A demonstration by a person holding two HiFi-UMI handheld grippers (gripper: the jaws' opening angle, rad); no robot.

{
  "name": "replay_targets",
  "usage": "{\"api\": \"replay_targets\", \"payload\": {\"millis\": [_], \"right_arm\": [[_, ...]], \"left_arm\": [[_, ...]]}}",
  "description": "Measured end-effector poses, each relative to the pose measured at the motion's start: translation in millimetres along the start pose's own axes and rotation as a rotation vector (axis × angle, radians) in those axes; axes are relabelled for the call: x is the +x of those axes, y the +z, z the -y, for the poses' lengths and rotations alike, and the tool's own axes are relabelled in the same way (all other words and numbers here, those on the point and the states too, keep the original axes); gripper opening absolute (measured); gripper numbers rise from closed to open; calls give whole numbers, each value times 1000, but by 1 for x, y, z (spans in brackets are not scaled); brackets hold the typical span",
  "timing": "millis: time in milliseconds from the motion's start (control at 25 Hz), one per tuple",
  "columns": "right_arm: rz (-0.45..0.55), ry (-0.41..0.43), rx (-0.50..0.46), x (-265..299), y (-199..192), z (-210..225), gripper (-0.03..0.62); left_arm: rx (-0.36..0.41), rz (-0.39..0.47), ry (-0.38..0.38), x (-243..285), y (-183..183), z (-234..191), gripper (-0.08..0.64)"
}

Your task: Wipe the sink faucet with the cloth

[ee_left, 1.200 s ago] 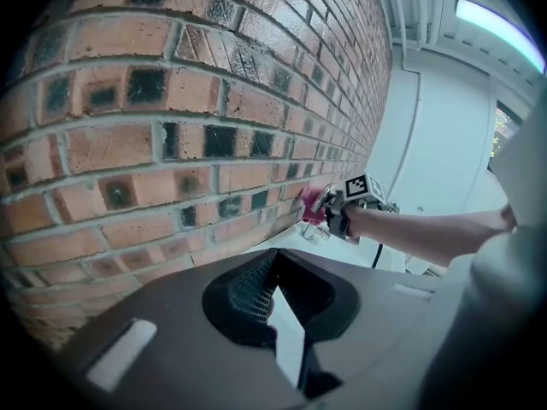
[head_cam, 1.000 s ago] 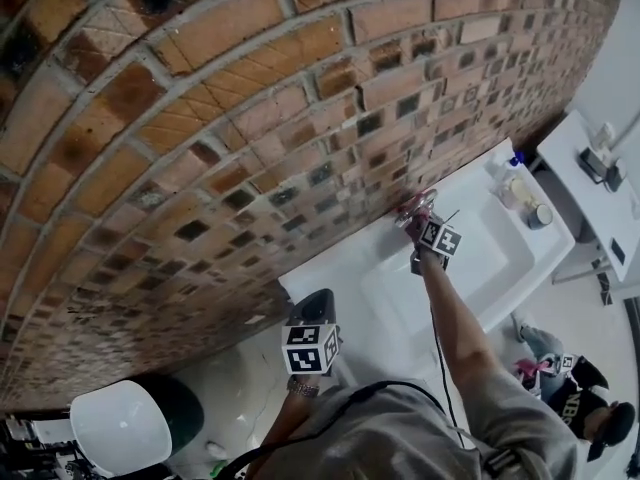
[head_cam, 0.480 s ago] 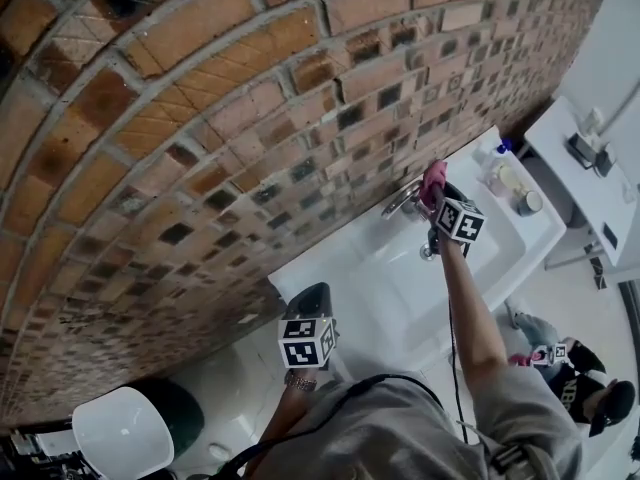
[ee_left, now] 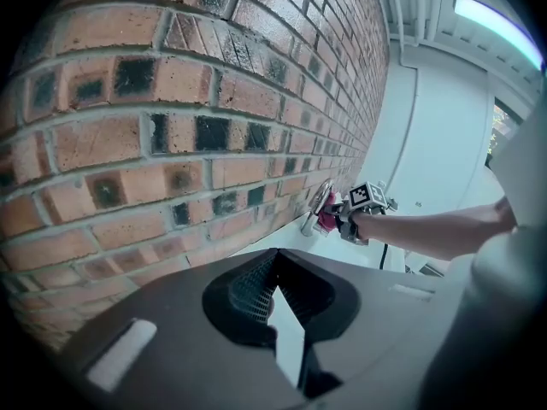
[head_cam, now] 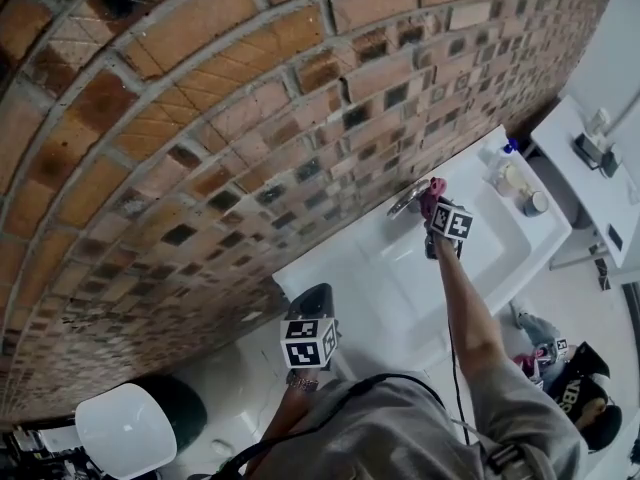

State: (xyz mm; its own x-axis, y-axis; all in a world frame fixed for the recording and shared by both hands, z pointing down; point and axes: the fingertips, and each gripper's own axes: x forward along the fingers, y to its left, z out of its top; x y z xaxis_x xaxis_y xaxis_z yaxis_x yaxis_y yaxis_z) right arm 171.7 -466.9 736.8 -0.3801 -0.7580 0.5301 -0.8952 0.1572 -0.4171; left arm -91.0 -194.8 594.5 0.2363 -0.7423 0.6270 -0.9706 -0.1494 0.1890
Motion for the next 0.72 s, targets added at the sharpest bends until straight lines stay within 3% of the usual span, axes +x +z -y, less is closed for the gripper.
{"api": "replay_targets", "payload": {"millis": [80,200,280,400,520,640,720], "right_arm": [[-13,22,6,-3,-8,-4,66],[-133,50,10,-14,-43,-6,66],[-213,41,-9,-25,-68,1,66],[-263,4,57,-50,-80,15,66],[-128,-25,116,-77,-43,36,66],[66,-128,185,-91,9,81,67],[92,-170,232,-85,17,100,67]], "left_arm": [[1,1,-1,2,1,0,20],[2,3,-8,5,3,3,20],[4,7,-18,6,6,7,20],[3,11,-22,7,7,7,20],[-4,2,-21,6,2,5,20],[-6,-6,-17,5,-2,2,20],[-4,-9,-19,4,-3,3,20]]}}
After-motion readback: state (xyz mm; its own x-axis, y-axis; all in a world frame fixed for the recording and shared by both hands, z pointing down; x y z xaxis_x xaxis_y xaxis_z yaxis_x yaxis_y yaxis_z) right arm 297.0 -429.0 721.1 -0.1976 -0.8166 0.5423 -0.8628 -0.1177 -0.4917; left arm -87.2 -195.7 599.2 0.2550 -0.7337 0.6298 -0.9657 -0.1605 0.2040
